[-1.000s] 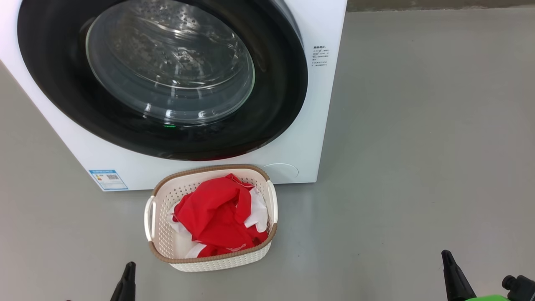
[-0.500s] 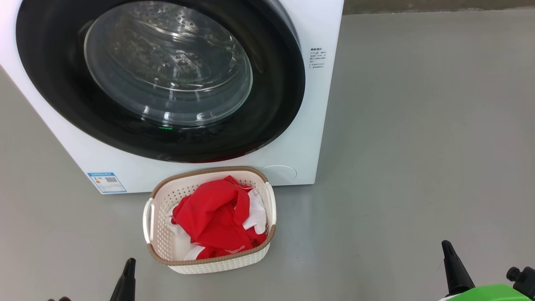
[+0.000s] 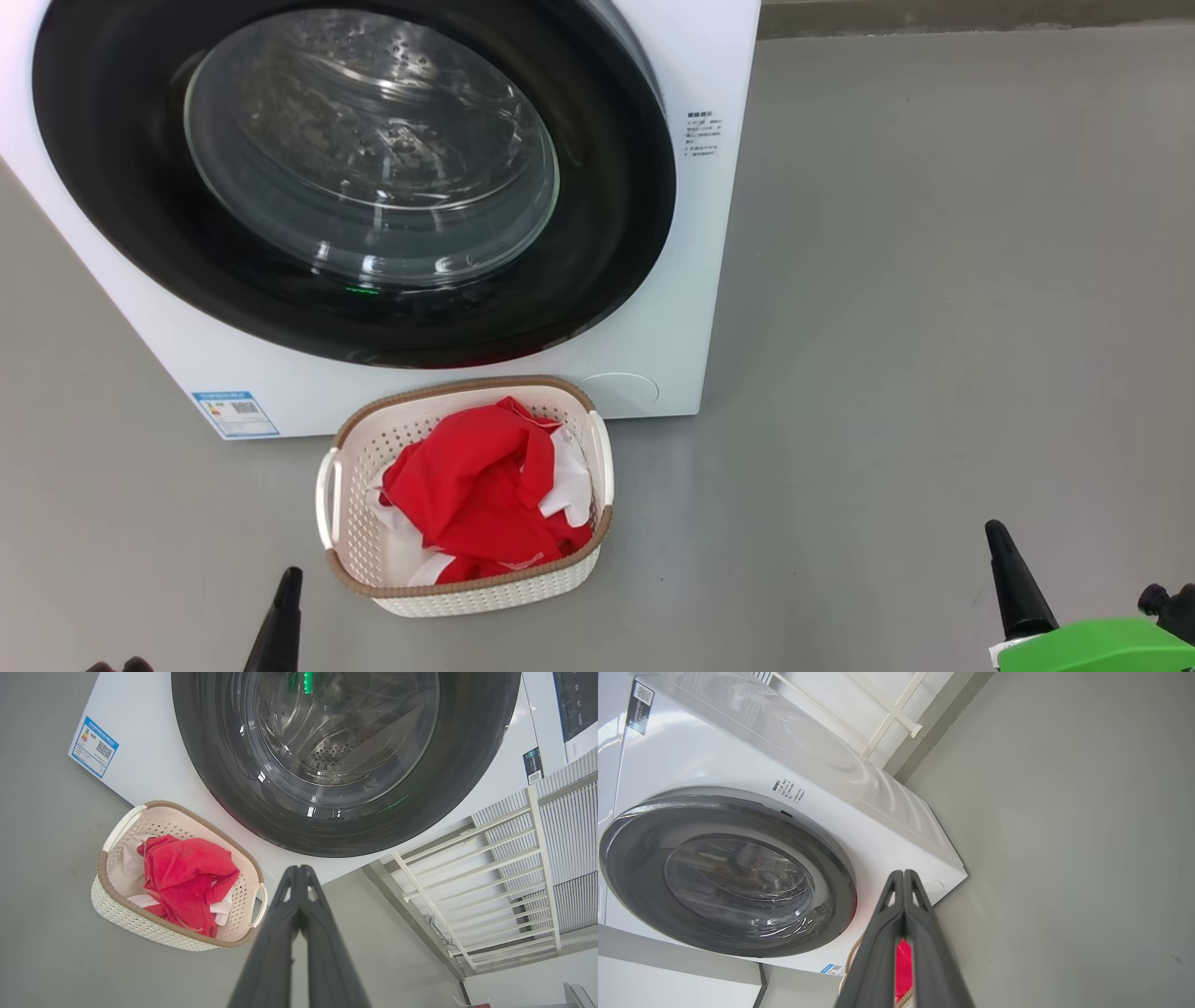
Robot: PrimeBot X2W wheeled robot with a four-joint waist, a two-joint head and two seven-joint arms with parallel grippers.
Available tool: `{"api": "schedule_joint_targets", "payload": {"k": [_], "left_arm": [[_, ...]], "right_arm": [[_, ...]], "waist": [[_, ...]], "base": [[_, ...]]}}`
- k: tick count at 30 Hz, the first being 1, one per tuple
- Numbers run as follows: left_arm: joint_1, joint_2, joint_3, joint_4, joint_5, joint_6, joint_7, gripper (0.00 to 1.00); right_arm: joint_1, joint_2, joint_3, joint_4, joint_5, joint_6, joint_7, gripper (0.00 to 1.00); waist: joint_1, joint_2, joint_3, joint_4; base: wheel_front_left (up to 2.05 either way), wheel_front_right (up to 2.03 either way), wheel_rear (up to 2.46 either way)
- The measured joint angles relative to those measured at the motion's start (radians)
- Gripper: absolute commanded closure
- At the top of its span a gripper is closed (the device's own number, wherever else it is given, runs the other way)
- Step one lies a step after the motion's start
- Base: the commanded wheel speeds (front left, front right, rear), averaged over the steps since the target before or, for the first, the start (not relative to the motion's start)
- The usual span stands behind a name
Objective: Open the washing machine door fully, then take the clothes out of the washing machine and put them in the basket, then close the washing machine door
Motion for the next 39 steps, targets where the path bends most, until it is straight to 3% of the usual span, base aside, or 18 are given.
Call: {"api": "schedule_joint_targets", "payload": {"k": [39], "left_arm": [[-0.065,-0.027,0.032,0.024,-0.376,0.000,0.110,1.00]], "right_arm": [[-0.065,-0.010,-0.006,-0.020,0.377,0.000,0.110,1.00]], "waist": [[0.0000,0.0000,-0.019,-0.019]], "base": [[0.00,0.00,0.00]]}}
